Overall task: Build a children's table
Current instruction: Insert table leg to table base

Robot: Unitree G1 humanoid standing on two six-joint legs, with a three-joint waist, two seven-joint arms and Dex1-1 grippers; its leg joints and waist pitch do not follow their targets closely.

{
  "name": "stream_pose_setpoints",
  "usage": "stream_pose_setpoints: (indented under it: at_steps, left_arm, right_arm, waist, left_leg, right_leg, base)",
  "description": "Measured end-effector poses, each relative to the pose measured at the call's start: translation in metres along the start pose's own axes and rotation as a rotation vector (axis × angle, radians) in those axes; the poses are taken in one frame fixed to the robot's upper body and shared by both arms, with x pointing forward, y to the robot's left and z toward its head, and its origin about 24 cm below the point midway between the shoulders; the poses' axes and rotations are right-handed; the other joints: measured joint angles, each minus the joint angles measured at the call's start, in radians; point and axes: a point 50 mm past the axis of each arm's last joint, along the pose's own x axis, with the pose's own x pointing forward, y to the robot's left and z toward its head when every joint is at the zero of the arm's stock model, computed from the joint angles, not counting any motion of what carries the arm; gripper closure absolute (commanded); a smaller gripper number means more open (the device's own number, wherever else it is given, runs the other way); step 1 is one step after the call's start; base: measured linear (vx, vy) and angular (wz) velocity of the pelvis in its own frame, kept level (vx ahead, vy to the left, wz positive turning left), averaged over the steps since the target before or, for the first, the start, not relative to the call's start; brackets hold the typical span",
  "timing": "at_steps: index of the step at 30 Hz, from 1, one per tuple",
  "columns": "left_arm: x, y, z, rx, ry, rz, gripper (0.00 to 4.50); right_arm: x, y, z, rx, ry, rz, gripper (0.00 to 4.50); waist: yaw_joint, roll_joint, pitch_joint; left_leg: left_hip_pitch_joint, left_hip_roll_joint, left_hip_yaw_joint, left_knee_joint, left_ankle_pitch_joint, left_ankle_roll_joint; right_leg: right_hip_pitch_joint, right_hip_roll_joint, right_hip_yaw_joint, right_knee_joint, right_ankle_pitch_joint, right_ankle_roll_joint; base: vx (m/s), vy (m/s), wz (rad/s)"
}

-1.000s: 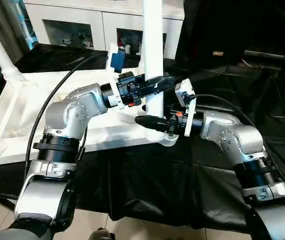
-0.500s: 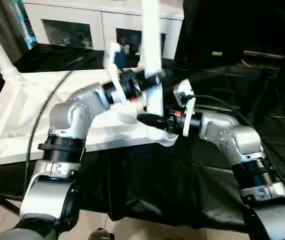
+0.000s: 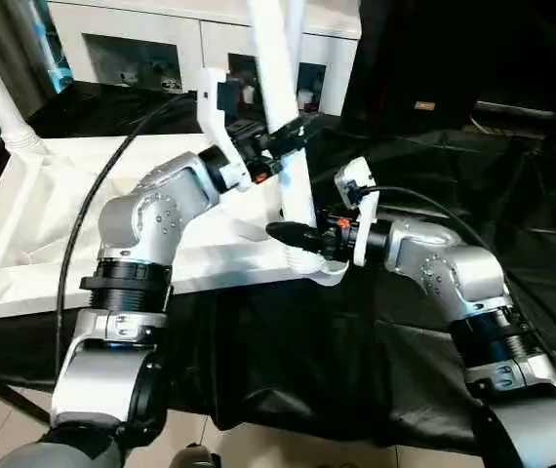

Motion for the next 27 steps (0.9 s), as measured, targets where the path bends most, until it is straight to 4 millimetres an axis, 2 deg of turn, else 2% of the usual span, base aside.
stream_pose_setpoints:
  at_steps: [1,3,6,7,12,15,27]
  left_arm:
    - [0.000,0.000,0.001,0.002,-0.001,-0.002,2.60]
    - [-0.001,-0.001,0.002,0.005,-0.003,-0.015,2.61]
    - [-0.001,-0.003,0.000,0.009,0.027,-0.049,2.63]
    - [0.000,-0.004,-0.001,0.009,0.039,-0.063,2.64]
    - [0.000,-0.009,-0.004,0.025,0.088,-0.131,2.64]
    - [0.002,-0.012,-0.005,0.032,0.099,-0.163,2.64]
    - [0.006,-0.019,-0.011,0.053,0.162,-0.236,2.64]
  right_arm:
    - [0.000,-0.001,0.000,-0.014,-0.005,-0.004,2.50]
    - [0.000,-0.001,0.002,-0.035,-0.013,-0.002,1.94]
    - [-0.004,0.000,0.003,-0.041,-0.016,0.034,1.74]
    - [-0.005,0.000,0.004,-0.038,-0.015,0.042,1.46]
    - [-0.015,-0.004,0.007,-0.034,0.024,0.059,1.37]
    - [-0.019,-0.004,0.010,-0.015,0.029,0.090,1.37]
    - [-0.024,-0.002,0.003,0.074,0.072,0.125,1.37]
  waist:
    - [0.000,0.000,0.000]
    - [0.000,-0.001,0.000]
    - [0.000,-0.005,0.000]
    - [0.001,-0.006,0.000]
    - [0.000,-0.012,0.000]
    - [0.000,-0.013,0.000]
    - [0.000,-0.012,0.000]
  left_leg:
    - [0.000,0.000,0.000,0.000,0.000,0.000]
    - [0.000,0.000,0.000,0.000,0.000,0.000]
    - [0.000,0.000,0.000,0.000,0.000,0.000]
    - [0.000,0.000,0.000,0.000,0.000,0.000]
    - [0.000,0.000,0.000,0.000,0.000,0.000]
    - [0.000,0.000,0.000,0.000,0.000,0.000]
    - [0.001,0.000,-0.001,0.000,0.000,0.000]
  right_leg:
    - [0.000,0.000,0.000,0.000,0.000,0.000]
    - [0.000,0.000,0.000,0.000,0.000,0.000]
    - [0.000,0.000,0.000,0.000,0.000,0.000]
    - [0.000,0.000,0.000,0.000,0.000,0.000]
    - [0.000,0.000,0.000,0.000,0.000,0.000]
    - [0.000,0.000,0.000,0.000,0.000,0.000]
    - [0.000,0.000,0.000,0.001,0.000,0.000]
  base:
    - [0.000,0.000,0.00]
    - [0.000,0.000,0.00]
    - [0.000,0.000,0.00]
    - [0.000,0.000,0.00]
    - [0.000,0.000,0.00]
    - [0.000,0.000,0.00]
    - [0.000,0.000,0.00]
